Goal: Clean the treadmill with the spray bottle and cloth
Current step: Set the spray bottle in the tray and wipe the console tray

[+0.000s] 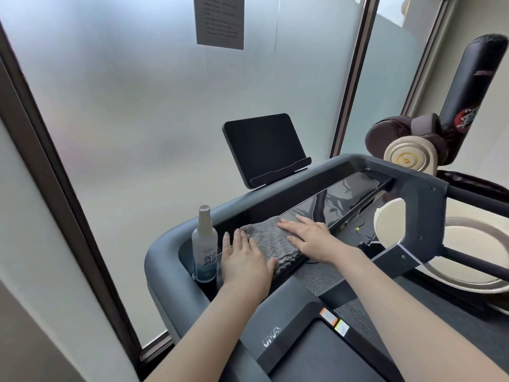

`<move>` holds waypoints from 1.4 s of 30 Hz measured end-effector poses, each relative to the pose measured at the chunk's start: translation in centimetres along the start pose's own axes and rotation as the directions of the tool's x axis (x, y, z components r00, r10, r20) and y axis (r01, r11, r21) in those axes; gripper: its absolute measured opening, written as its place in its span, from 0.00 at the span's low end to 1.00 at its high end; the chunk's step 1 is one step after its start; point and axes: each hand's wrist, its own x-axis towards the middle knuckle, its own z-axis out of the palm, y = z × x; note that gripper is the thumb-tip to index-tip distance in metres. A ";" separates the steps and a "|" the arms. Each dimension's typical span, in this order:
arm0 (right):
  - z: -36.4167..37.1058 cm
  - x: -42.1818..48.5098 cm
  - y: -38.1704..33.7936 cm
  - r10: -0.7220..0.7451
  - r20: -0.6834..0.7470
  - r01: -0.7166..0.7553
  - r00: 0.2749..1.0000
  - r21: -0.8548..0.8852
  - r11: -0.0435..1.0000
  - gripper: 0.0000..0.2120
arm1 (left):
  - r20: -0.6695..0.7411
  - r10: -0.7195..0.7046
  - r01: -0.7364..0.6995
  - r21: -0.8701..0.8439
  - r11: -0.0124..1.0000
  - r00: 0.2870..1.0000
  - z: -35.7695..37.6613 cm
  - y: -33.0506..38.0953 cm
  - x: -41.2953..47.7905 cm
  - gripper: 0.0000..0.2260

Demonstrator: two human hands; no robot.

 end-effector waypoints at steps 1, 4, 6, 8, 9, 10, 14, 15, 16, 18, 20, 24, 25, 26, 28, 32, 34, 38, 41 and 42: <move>0.0 -0.1 -0.2 -0.005 -0.027 0.006 1.000 0.012 1.000 0.22 | -0.001 -0.001 0.001 -0.007 1.000 1.000 0.0 0.0 0.0 0.33; -0.3 -1.0 -0.9 -0.027 -0.120 0.032 0.992 0.046 0.998 0.21 | -0.018 -0.004 0.003 -0.054 0.999 1.000 -0.1 0.0 -0.1 0.33; -0.6 -1.7 -1.4 -0.048 -0.144 0.055 0.988 0.045 0.998 0.22 | -0.052 -0.005 0.000 -0.110 0.994 0.999 -0.4 -0.2 -0.1 0.31; -1.0 -2.2 -1.6 -0.061 -0.159 0.071 0.985 0.057 0.996 0.22 | -0.103 -0.002 -0.018 -0.188 0.982 0.995 -0.8 -0.3 -0.2 0.30; -1.2 -2.4 -1.7 -0.059 -0.167 0.074 0.984 0.082 0.994 0.22 | -0.136 0.006 -0.038 -0.230 0.973 0.991 -1.1 -0.3 -0.3 0.29; -1.4 -2.7 -1.8 -0.055 -0.179 0.076 0.982 0.115 0.990 0.22 | -0.172 0.020 -0.067 -0.272 0.960 0.985 -1.5 -0.4 -0.6 0.28; -2.2 -3.5 -2.2 -0.022 -0.238 0.079 0.971 0.234 0.969 0.22 | -0.302 0.082 -0.210 -0.421 0.882 0.950 -2.9 -0.7 -2.6 0.21; -2.4 -3.6 -2.4 -0.020 -0.246 0.082 0.969 0.244 0.966 0.22 | -0.327 0.091 -0.236 -0.438 0.867 0.941 -3.1 -0.9 -3.2 0.20; -2.6 -3.8 -2.7 -0.023 -0.253 0.089 0.967 0.255 0.963 0.22 | -0.350 0.097 -0.258 -0.451 0.854 0.932 -3.3 -1.2 -3.8 0.21; -2.9 -4.1 -3.6 -0.031 -0.264 0.107 0.964 0.277 0.955 0.22 | -0.386 0.084 -0.280 -0.487 0.828 0.919 -3.6 -1.8 -5.0 0.22; -3.2 -4.5 -4.8 -0.056 -0.274 0.132 0.960 0.269 0.954 0.22 | -0.419 0.052 -0.285 -0.517 0.807 0.907 -4.0 -2.6 -6.5 0.21; -3.0 -5.7 -7.4 -0.128 -0.263 0.196 0.956 0.252 0.948 0.22 | -0.454 -0.043 -0.261 -0.584 0.769 0.890 -4.3 -5.0 -10.0 0.18; -2.8 -5.9 -8.0 -0.144 -0.259 0.210 0.955 0.247 0.946 0.23 | -0.457 -0.073 -0.248 -0.603 0.759 0.887 -4.3 -5.7 -10.7 0.18; -2.6 -6.2 -8.5 -0.160 -0.261 0.225 0.952 0.242 0.944 0.23 | -0.457 -0.101 -0.234 -0.618 0.751 0.884 -4.2 -6.4 -11.2 0.17; -2.1 -6.5 -9.6 -0.186 -0.269 0.251 0.945 0.235 0.939 0.23 | -0.455 -0.150 -0.207 -0.643 0.737 0.878 -3.9 -7.7 -11.8 0.18; -0.6 -6.5 -11.7 -0.191 -0.246 0.241 0.950 0.188 0.952 0.23 | -0.420 -0.242 -0.161 -0.722 0.673 0.874 -3.8 -9.8 -10.9 0.21; 0.2 -5.9 -12.5 -0.160 -0.236 0.202 0.958 0.162 0.966 0.22 | -0.391 -0.255 -0.139 -0.742 0.656 0.884 -4.0 -10.6 -9.6 0.23; 1.2 -4.8 -13.5 -0.106 -0.244 0.129 0.964 0.079 0.989 0.19 | -0.306 -0.235 -0.112 -0.796 0.595 0.923 -3.9 -11.0 -7.0 0.25; 1.8 -4.3 -13.8 -0.090 -0.263 0.108 0.961 0.055 0.993 0.16 | -0.306 -0.160 -0.161 -0.798 0.581 0.939 -3.5 -10.8 -5.8 0.23; 2.0 -4.1 -13.8 -0.088 -0.278 0.108 0.957 0.060 0.992 0.14 | -0.303 -0.133 -0.180 -0.807 0.562 0.943 -3.4 -10.8 -5.6 0.21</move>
